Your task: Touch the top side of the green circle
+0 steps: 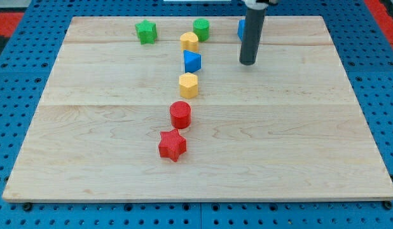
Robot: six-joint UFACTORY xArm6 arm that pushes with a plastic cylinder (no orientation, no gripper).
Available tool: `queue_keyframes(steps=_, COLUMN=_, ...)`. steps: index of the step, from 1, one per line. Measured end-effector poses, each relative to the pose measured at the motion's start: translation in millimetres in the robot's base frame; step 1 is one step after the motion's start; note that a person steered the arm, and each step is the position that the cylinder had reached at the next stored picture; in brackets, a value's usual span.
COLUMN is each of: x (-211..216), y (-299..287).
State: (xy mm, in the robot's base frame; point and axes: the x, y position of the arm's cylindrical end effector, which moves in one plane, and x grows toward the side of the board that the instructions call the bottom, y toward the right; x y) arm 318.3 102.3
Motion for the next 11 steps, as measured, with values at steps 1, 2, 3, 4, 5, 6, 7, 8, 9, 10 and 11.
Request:
queue_keyframes(steps=1, x=-33.1, y=27.4)
queue_keyframes(steps=2, x=-58.6, y=76.5)
queue_keyframes(steps=3, x=-105.5, y=76.4)
queue_keyframes(steps=4, x=-126.8, y=62.2)
queue_keyframes(steps=5, x=-127.1, y=53.7)
queue_keyframes(steps=6, x=-127.0, y=53.3)
queue_keyframes(steps=7, x=-125.1, y=18.6)
queue_keyframes(steps=8, x=-107.9, y=-34.4)
queue_keyframes(steps=9, x=-120.5, y=-83.6)
queue_keyframes(steps=10, x=-124.3, y=-93.6)
queue_keyframes(steps=11, x=-125.4, y=-187.0)
